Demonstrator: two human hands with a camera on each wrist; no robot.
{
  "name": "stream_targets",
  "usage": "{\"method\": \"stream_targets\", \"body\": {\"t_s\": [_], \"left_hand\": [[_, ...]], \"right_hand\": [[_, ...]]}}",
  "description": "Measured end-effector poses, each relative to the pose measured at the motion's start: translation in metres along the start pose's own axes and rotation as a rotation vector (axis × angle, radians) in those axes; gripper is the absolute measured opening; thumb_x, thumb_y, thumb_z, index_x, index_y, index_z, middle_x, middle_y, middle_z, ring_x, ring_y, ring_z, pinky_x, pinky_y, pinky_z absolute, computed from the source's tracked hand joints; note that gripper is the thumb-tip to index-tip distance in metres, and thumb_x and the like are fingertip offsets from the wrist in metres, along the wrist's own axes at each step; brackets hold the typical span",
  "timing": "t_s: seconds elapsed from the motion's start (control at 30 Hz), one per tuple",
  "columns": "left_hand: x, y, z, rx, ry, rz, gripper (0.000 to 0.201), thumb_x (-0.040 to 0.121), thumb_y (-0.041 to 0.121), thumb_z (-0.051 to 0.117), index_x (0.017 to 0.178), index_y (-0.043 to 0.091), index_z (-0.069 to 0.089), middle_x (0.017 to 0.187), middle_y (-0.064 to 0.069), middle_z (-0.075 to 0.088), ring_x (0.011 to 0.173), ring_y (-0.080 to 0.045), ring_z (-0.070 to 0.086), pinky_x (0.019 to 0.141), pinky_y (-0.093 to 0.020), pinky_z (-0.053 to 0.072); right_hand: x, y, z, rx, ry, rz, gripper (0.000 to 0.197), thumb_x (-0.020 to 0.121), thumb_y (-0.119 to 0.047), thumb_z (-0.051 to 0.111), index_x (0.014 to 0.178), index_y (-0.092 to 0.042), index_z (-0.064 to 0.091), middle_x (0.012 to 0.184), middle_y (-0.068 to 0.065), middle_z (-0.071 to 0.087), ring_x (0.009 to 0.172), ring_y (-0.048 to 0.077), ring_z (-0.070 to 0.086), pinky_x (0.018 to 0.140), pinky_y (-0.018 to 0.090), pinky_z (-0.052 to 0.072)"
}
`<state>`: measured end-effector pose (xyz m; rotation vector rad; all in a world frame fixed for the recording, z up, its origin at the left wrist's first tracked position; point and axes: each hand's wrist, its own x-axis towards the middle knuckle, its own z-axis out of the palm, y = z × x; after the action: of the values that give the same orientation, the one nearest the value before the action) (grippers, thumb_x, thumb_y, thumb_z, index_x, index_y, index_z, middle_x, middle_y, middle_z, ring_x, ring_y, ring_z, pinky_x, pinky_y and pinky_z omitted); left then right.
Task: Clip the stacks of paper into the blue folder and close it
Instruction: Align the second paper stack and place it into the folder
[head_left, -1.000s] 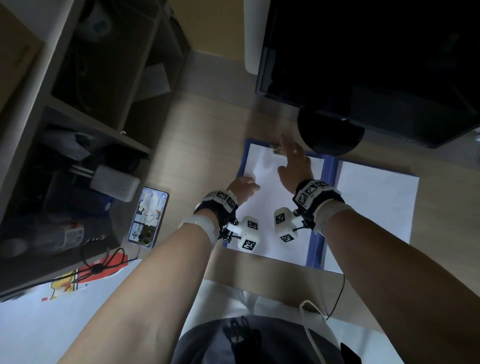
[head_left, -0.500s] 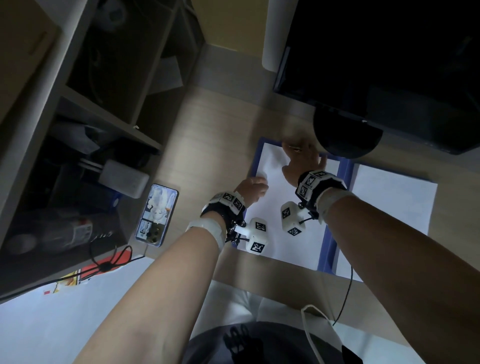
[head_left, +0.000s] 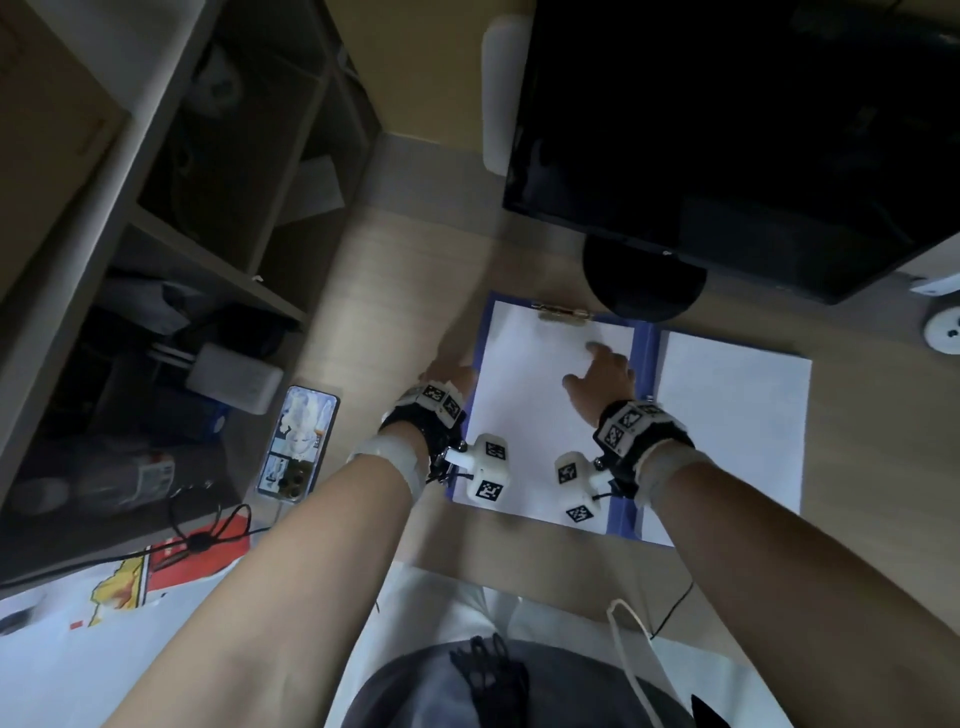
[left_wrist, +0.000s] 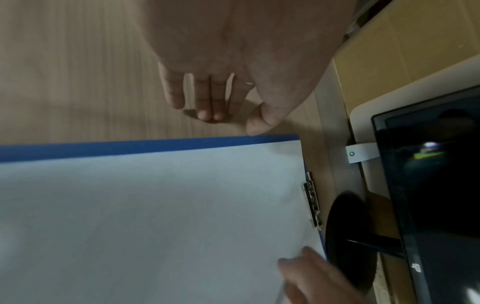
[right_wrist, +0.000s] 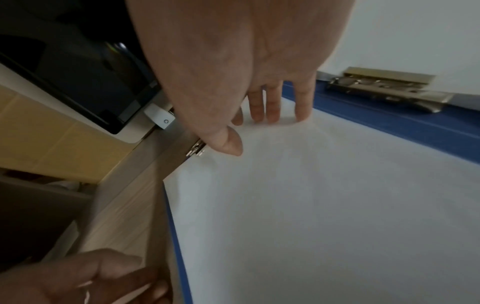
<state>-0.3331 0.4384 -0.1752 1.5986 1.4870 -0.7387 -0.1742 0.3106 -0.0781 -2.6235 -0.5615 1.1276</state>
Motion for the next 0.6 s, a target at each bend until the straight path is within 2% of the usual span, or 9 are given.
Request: {"method": "stream_targets", "body": {"t_s": [0.13,0.17,0.23,0.3,0.37,0.4,0.47,0.53,0.6], "left_hand": [[-0.058,0.018,-0.022,-0.077,-0.005,0.078,0.038,0.09,0.02,0.05,0.126,0.008,0.055,0.135,-0.015,0.053,0.115,-0.033,0.055,0.099,-0.037,0.046],[-0.061,0.018,-0.018,-0.106,-0.022,0.061,0.045,0.081,0.029,0.054,0.122,0.01,0.057,0.134,-0.014,0.053,0.111,-0.032,0.055,0.097,-0.037,0.046],[-0.033,0.014,-0.002,-0.268,-0.004,-0.045,0.081,0.054,0.049,0.058,0.127,0.014,0.055,0.137,-0.01,0.051,0.114,-0.036,0.053,0.102,-0.043,0.043],[-0.055,0.02,-0.003,-0.399,-0.019,-0.12,0.099,0.048,0.053,0.061,0.137,0.012,0.048,0.143,-0.013,0.046,0.124,-0.039,0.049,0.108,-0.049,0.038],[-0.089,0.033,-0.018,-0.51,-0.097,-0.097,0.076,0.076,0.038,0.061,0.139,0.0,0.042,0.141,-0.017,0.045,0.125,-0.035,0.048,0.107,-0.042,0.037],[-0.091,0.033,-0.022,-0.552,-0.098,-0.093,0.06,0.087,0.028,0.056,0.137,-0.003,0.042,0.136,-0.019,0.047,0.117,-0.031,0.05,0.101,-0.039,0.038],[-0.09,0.032,-0.025,-0.575,-0.04,-0.095,0.035,0.09,0.022,0.055,0.12,0.005,0.049,0.1,-0.016,0.056,0.085,-0.025,0.05,0.08,-0.034,0.039],[-0.104,0.031,-0.029,-0.594,0.012,-0.11,0.024,0.085,0.024,0.061,0.097,0.009,0.047,0.064,-0.008,0.04,0.057,-0.021,0.038,0.063,-0.03,0.035],[-0.12,0.032,-0.032,-0.613,0.025,-0.088,0.024,0.083,0.025,0.062,0.089,0.007,0.048,0.059,-0.005,0.035,0.053,-0.02,0.035,0.061,-0.031,0.034]], "right_hand": [[-0.017,0.019,0.007,0.034,-0.03,0.038,0.073,0.087,-0.027,0.059,0.151,-0.013,0.027,0.155,0.009,0.026,0.142,0.032,0.027,0.113,0.046,0.032],[-0.02,0.024,0.008,0.058,-0.043,0.029,0.074,0.087,-0.027,0.059,0.152,-0.011,0.027,0.156,0.009,0.026,0.142,0.031,0.028,0.114,0.045,0.032],[-0.023,0.031,0.005,0.102,-0.076,-0.005,0.074,0.088,-0.027,0.059,0.152,-0.011,0.027,0.158,0.006,0.024,0.143,0.028,0.029,0.114,0.042,0.032],[-0.023,0.034,-0.001,0.142,-0.102,-0.025,0.072,0.089,-0.026,0.059,0.152,-0.013,0.028,0.159,0.004,0.023,0.144,0.025,0.03,0.113,0.039,0.033],[-0.022,0.037,-0.006,0.19,-0.118,-0.027,0.07,0.09,-0.024,0.059,0.152,-0.013,0.029,0.159,0.003,0.025,0.144,0.025,0.031,0.111,0.038,0.033],[-0.022,0.038,-0.008,0.212,-0.126,-0.03,0.069,0.09,-0.023,0.059,0.152,-0.013,0.03,0.159,0.004,0.026,0.143,0.025,0.032,0.109,0.037,0.033],[-0.024,0.041,-0.011,0.228,-0.147,-0.047,0.069,0.089,-0.022,0.059,0.152,-0.014,0.03,0.158,0.004,0.028,0.143,0.025,0.033,0.107,0.036,0.034],[-0.027,0.042,-0.015,0.238,-0.18,-0.047,0.07,0.09,-0.022,0.06,0.152,-0.014,0.029,0.158,0.005,0.028,0.143,0.025,0.033,0.107,0.035,0.034],[-0.034,0.039,-0.021,0.245,-0.217,-0.027,0.071,0.09,-0.026,0.06,0.153,-0.016,0.028,0.157,0.006,0.03,0.142,0.027,0.034,0.108,0.037,0.034]]}}
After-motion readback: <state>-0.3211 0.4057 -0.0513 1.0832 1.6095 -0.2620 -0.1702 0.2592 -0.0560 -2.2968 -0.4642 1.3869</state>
